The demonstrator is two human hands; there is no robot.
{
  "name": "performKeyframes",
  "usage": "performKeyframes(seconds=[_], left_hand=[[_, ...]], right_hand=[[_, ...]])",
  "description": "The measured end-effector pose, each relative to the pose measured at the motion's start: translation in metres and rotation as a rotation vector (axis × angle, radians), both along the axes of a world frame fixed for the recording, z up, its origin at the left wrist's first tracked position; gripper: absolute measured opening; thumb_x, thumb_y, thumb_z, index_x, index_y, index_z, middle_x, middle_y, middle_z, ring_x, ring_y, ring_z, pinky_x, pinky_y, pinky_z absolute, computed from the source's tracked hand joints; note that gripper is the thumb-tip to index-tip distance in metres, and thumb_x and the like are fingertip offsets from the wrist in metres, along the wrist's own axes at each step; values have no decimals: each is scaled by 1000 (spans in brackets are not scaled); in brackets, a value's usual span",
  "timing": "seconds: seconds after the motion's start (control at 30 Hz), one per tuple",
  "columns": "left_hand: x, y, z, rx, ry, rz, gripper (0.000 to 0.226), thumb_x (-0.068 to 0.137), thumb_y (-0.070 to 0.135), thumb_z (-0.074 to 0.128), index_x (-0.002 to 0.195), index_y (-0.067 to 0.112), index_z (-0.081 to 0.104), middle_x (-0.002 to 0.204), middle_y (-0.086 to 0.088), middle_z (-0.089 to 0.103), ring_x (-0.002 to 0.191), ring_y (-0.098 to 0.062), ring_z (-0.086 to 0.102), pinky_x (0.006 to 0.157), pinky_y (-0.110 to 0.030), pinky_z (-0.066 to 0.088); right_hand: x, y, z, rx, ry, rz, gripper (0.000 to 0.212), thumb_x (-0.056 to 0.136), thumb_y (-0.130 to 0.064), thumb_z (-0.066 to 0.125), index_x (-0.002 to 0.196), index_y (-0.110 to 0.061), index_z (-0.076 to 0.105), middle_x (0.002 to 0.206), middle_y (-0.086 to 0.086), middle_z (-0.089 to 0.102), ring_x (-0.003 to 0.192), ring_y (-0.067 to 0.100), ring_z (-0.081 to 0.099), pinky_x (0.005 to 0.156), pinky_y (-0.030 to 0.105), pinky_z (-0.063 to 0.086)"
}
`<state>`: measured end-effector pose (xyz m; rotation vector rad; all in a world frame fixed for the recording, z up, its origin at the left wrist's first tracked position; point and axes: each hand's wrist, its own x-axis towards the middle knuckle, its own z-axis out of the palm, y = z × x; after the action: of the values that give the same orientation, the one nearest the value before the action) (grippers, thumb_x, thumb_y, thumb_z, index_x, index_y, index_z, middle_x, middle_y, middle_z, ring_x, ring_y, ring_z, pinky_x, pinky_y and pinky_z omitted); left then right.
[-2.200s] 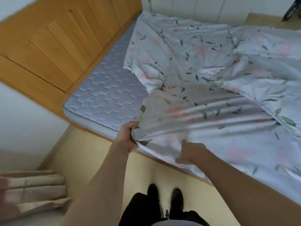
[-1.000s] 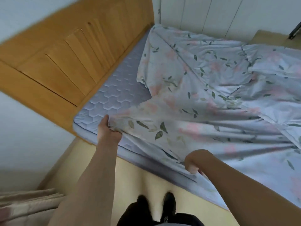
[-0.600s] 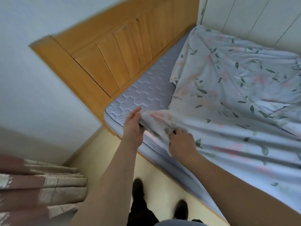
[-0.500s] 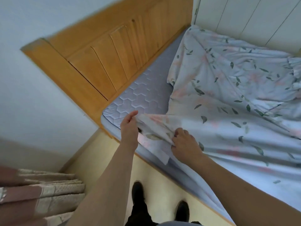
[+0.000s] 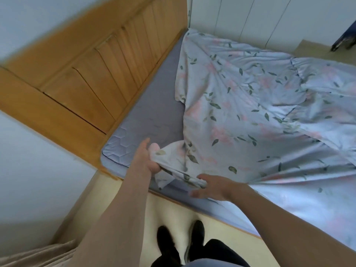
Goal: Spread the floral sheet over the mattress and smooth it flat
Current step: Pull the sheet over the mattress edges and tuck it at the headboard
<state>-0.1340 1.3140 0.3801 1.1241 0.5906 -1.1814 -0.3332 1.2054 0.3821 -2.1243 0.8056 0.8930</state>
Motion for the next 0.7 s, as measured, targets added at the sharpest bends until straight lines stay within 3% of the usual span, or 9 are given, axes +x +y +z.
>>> performKeyframes(seconds=[0.07, 0.17, 0.3, 0.4, 0.47, 0.53, 0.57, 0.63, 0.7], left_hand=[[-1, 6, 3, -9, -24, -132, 47, 93, 47, 52, 120, 9, 52, 106, -20, 66, 94, -34, 64, 93, -48, 44], [0, 30, 7, 13, -135, -201, 20, 93, 21, 51, 79, 8, 54, 66, -11, 66, 66, -26, 64, 74, -36, 48], [13, 78, 9, -99, -294, 66, 16, 88, 10, 46, 83, 3, 59, 91, -14, 62, 83, -25, 58, 74, -33, 46], [12, 108, 6, -177, -286, 185, 40, 84, 9, 45, 117, -7, 60, 119, -18, 63, 106, -30, 58, 90, -34, 45], [4, 123, -4, -138, -261, 247, 36, 85, 5, 41, 113, -8, 60, 104, -17, 66, 91, -27, 62, 79, -31, 50], [0, 129, -16, -76, -188, 363, 25, 87, -1, 35, 92, -4, 60, 81, -14, 63, 62, -21, 63, 58, -27, 52], [3, 130, -24, -53, -116, 430, 26, 89, -2, 32, 87, -2, 58, 76, -14, 62, 57, -22, 63, 56, -27, 52], [16, 125, -35, -20, -12, 495, 30, 95, 3, 27, 95, -1, 57, 87, -16, 64, 80, -29, 63, 77, -38, 51], [31, 114, -44, 23, -10, 333, 34, 97, 10, 28, 111, -1, 58, 98, -15, 66, 98, -30, 58, 83, -45, 48]], right_hand=[[18, 8, -1, -93, -8, 149, 42, 84, -57, 53, 108, -23, 58, 106, -3, 61, 97, 21, 56, 84, 32, 45], [45, 15, -5, -168, -95, 260, 16, 90, -25, 49, 84, -16, 60, 79, 1, 58, 76, 22, 57, 68, 30, 45], [84, 28, -7, -92, -187, 324, 21, 89, -26, 52, 99, -9, 59, 100, 7, 53, 84, 24, 56, 74, 33, 47], [106, 53, -8, -25, -234, 344, 24, 83, -31, 58, 99, -15, 51, 95, 4, 55, 83, 24, 55, 71, 34, 46], [118, 69, -11, -19, -249, 381, 22, 84, -30, 56, 100, -17, 48, 93, 4, 59, 82, 24, 56, 71, 35, 46], [125, 77, -11, -57, -220, 467, 15, 90, -25, 49, 99, -15, 54, 97, 8, 62, 86, 25, 56, 74, 33, 44], [128, 78, -10, -72, -192, 487, 20, 93, -24, 45, 100, -12, 60, 101, 10, 63, 87, 25, 55, 76, 32, 43], [134, 75, -6, -47, -173, 447, 24, 96, -22, 43, 93, -10, 64, 98, 13, 63, 83, 24, 52, 73, 29, 40], [138, 71, -7, -14, -155, 383, 23, 96, -16, 43, 78, -12, 56, 85, 11, 59, 69, 16, 47, 64, 23, 37]])
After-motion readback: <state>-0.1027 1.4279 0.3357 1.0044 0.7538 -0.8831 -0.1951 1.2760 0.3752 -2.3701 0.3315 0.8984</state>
